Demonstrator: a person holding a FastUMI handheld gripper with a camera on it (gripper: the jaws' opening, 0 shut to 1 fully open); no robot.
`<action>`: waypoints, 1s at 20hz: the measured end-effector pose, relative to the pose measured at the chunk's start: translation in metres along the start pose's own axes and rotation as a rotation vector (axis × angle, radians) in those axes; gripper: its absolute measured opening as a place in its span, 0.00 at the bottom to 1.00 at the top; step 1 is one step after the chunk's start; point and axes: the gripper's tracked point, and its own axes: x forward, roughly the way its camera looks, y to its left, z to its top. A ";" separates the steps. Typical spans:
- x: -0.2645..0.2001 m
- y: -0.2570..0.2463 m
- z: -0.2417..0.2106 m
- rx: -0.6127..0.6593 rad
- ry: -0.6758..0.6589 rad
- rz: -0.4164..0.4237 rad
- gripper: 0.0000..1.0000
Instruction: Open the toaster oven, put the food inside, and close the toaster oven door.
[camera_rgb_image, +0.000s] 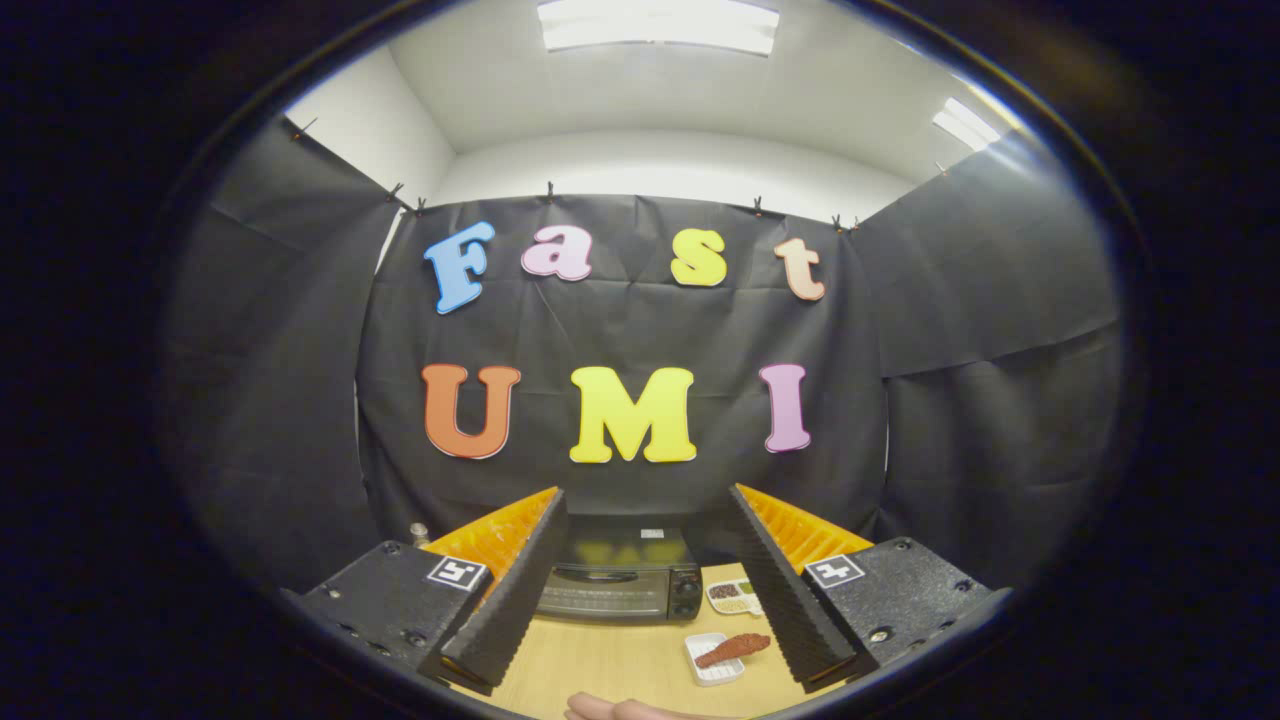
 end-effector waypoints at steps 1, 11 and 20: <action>0.001 0.000 -0.002 -0.002 0.004 0.000 1.00; 0.045 0.013 -0.052 -0.031 0.058 0.026 1.00; 0.173 0.044 -0.157 -0.034 0.197 0.047 1.00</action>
